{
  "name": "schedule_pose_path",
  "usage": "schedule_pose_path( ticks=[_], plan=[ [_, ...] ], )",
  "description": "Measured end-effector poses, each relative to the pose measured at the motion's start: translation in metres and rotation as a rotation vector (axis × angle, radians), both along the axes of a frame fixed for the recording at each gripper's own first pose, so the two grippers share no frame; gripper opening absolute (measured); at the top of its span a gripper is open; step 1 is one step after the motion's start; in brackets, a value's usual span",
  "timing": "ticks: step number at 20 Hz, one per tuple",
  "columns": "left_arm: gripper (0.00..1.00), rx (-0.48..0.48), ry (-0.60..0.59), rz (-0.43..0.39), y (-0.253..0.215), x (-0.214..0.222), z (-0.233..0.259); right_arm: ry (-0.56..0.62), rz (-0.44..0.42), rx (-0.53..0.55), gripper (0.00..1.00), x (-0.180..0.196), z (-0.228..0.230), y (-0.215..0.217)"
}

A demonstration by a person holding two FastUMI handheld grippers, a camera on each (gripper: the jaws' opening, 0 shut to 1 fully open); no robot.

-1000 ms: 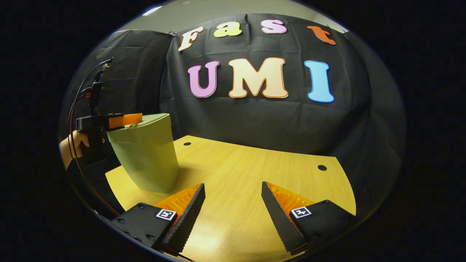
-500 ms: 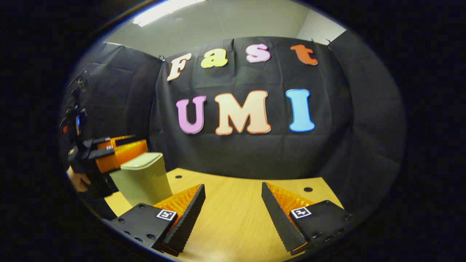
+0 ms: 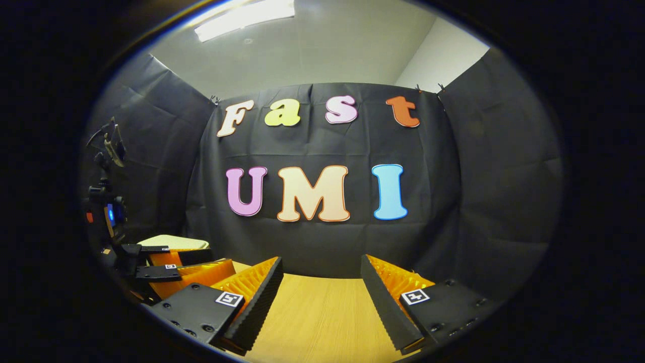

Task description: Press the lid of the desktop garbage bin to open it, pick up the crumpled paper on the desktop and throw it into the bin, then pick up the pop can on the desktop and drop it into the bin, and finally close the garbage bin lid.

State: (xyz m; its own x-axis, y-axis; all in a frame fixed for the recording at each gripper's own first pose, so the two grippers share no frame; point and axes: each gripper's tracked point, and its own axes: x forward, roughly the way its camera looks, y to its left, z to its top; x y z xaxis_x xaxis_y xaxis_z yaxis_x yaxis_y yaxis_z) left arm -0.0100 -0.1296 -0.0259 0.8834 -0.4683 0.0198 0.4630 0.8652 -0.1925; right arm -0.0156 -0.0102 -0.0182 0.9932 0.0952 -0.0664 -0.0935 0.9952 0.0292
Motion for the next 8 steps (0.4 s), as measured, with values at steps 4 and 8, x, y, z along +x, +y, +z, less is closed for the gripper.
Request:
schedule_pose_path(
  ticks=[4,8],
  plan=[
    [0.92,0.015,-0.001,-0.025,-0.003,-0.002,-0.001,-0.014,-0.021,0.014,0.98,-0.003,0.007,-0.001],
    [0.92,0.026,-0.015,-0.036,-0.001,0.000,0.003,-0.031,-0.035,0.015,0.98,0.000,0.013,-0.001]
  ],
)
